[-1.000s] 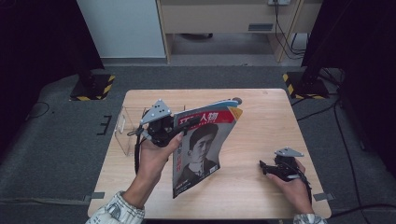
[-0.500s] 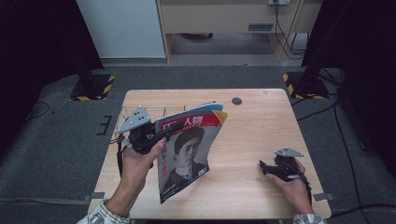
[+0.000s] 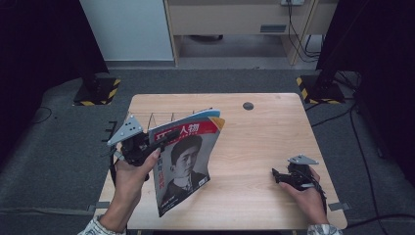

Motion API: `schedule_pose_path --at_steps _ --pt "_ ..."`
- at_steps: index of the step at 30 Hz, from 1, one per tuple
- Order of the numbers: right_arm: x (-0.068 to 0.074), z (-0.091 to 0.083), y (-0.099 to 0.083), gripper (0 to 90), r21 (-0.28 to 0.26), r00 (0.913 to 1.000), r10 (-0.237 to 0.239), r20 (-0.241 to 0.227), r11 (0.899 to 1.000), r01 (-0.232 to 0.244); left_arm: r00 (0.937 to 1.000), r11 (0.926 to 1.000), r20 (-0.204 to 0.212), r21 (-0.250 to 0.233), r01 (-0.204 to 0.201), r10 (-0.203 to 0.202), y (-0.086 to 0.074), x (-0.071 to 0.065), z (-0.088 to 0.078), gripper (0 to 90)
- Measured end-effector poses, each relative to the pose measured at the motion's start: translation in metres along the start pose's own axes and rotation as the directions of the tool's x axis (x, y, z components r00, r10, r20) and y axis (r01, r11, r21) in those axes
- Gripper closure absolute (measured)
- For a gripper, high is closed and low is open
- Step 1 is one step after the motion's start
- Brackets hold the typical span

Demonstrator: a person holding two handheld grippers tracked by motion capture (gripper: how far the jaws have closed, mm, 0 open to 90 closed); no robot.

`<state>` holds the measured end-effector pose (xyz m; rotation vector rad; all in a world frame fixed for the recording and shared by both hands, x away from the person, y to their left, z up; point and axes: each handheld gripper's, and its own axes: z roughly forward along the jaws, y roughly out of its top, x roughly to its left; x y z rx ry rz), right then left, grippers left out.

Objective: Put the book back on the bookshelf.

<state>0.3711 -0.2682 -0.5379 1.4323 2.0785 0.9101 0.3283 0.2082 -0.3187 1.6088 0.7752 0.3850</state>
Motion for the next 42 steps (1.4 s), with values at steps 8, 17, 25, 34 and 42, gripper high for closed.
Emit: schedule_pose_path --at_steps 8,17,25,34,42 --pt "0.0 0.0 0.0 19.0 0.0 1.0 0.0 -0.001 1.0 0.0 0.9997 0.9999 -0.019 -0.009 0.014 -0.014 -0.005 0.007 -0.009 86.8" --pt "0.0 0.0 0.0 19.0 0.0 1.0 0.0 -0.002 1.0 0.0 0.9992 0.9997 -0.034 -0.017 0.018 -0.019 -0.006 0.013 -0.017 86.8" --pt "0.0 0.0 0.0 19.1 0.0 1.0 0.0 -0.002 1.0 0.0 0.9986 0.9992 -0.041 -0.026 0.031 -0.032 -0.008 0.018 -0.026 86.8" --pt "0.0 0.0 0.0 19.1 -0.001 1.0 0.001 -0.001 1.0 -0.001 0.9969 0.9979 -0.067 -0.052 0.038 -0.042 -0.011 0.027 -0.05 86.8" --pt "0.0 0.0 0.0 19.1 0.0 1.0 0.001 -0.001 1.0 -0.001 0.995 0.9972 -0.087 -0.061 0.044 -0.049 -0.014 0.035 -0.061 86.8"
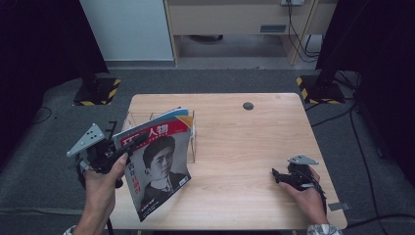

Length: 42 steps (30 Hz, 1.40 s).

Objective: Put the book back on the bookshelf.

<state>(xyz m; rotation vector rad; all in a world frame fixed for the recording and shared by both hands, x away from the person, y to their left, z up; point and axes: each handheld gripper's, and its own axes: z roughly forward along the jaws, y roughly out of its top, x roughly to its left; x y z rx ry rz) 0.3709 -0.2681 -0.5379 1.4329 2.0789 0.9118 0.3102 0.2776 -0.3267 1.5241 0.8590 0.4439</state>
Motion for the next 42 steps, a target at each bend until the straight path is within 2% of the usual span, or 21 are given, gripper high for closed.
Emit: schedule_pose_path --at_steps 7,21,28,42 --pt "0.0 0.0 0.0 19.1 0.0 1.0 0.001 0.001 1.0 -0.001 0.9998 0.9998 -0.015 -0.015 0.012 -0.013 -0.002 0.003 -0.01 86.8" --pt "0.0 0.0 0.0 19.1 0.0 1.0 0.0 -0.001 1.0 0.0 0.9995 0.9998 -0.027 -0.013 0.012 -0.013 -0.005 0.006 -0.016 86.8" --pt "0.0 0.0 0.0 19.1 0.0 1.0 0.0 -0.001 1.0 0.0 0.999 0.9995 -0.04 -0.027 0.018 -0.019 -0.004 0.009 -0.023 86.8" --pt "0.0 0.0 0.0 19.1 0.0 1.0 0.0 -0.001 1.0 0.0 0.9955 0.9977 -0.085 -0.057 0.037 -0.042 -0.003 0.026 -0.043 86.8"
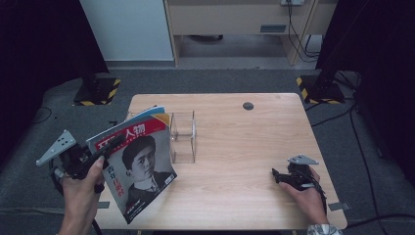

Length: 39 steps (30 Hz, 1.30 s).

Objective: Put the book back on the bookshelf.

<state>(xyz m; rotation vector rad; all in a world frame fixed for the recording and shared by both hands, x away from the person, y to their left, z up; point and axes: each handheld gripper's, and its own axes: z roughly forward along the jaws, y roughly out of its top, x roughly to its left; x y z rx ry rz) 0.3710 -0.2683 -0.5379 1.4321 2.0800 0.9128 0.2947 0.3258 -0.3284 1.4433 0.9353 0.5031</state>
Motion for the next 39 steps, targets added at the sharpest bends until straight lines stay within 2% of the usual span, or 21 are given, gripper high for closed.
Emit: schedule_pose_path --at_steps 7,21,39 --pt "0.0 0.0 0.0 19.1 0.0 1.0 0.0 -0.001 1.0 0.0 0.9999 1.0 -0.014 -0.006 0.002 -0.003 0.0 0.004 -0.004 86.8" --pt "0.0 0.0 0.0 19.1 0.0 1.0 0.001 0.0 1.0 -0.001 0.9999 0.9998 -0.009 -0.019 0.01 -0.01 0.001 0.006 -0.009 86.8" --pt "0.0 0.0 0.0 19.1 0.0 1.0 0.001 0.0 1.0 -0.001 0.9975 0.9992 -0.068 -0.035 0.018 -0.02 0.003 0.023 -0.038 86.8"
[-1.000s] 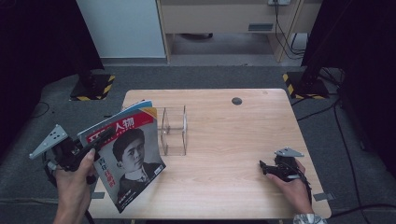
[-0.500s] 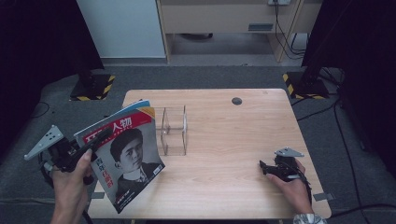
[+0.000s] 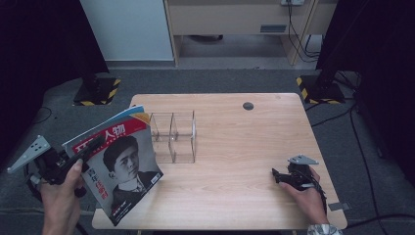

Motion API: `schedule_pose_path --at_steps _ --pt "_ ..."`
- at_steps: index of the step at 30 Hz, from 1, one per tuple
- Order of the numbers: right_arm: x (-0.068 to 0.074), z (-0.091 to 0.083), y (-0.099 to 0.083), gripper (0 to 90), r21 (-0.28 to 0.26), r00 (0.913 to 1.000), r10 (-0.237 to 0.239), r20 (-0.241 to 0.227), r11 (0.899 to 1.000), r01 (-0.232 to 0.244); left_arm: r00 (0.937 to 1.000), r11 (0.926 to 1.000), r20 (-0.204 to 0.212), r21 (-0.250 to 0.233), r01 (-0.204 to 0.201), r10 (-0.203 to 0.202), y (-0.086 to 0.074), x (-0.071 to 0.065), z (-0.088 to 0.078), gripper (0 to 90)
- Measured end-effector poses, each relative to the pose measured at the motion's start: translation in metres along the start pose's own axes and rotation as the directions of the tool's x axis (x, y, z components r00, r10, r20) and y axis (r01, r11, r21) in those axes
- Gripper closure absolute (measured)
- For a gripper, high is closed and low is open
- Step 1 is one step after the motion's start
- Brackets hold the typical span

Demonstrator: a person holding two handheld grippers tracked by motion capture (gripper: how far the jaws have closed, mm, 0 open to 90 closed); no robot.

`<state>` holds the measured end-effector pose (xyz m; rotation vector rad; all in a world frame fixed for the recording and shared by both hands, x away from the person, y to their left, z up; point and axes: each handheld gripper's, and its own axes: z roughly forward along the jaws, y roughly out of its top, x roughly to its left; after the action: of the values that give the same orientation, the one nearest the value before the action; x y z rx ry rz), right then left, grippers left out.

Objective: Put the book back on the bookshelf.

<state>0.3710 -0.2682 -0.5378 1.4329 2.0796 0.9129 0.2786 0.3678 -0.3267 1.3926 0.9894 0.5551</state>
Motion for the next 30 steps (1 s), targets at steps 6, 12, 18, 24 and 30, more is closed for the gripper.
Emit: schedule_pose_path --at_steps 6,12,18,24,30 --pt "0.0 0.0 0.0 19.1 0.0 1.0 0.0 0.0 1.0 0.0 0.9997 1.0 -0.024 -0.006 0.005 -0.005 0.0 0.008 -0.008 86.8" --pt "0.0 0.0 0.0 19.1 0.0 1.0 0.0 0.0 1.0 0.0 0.9993 0.9998 -0.036 -0.018 0.007 -0.008 0.003 0.013 -0.014 86.8" --pt "0.0 0.0 0.0 19.1 0.0 1.0 0.0 0.0 1.0 0.0 0.9982 0.9998 -0.06 -0.019 -0.003 0.002 0.006 0.018 -0.024 86.8" --pt "0.0 0.0 0.0 19.1 0.0 1.0 0.0 0.0 1.0 0.0 0.9967 0.9996 -0.081 -0.027 0.002 -0.004 0.01 0.023 -0.032 86.8" --pt "0.0 0.0 0.0 19.1 0.0 1.0 0.0 0.0 1.0 0.0 0.9949 0.9996 -0.101 -0.027 -0.01 0.007 0.013 0.025 -0.032 86.8"
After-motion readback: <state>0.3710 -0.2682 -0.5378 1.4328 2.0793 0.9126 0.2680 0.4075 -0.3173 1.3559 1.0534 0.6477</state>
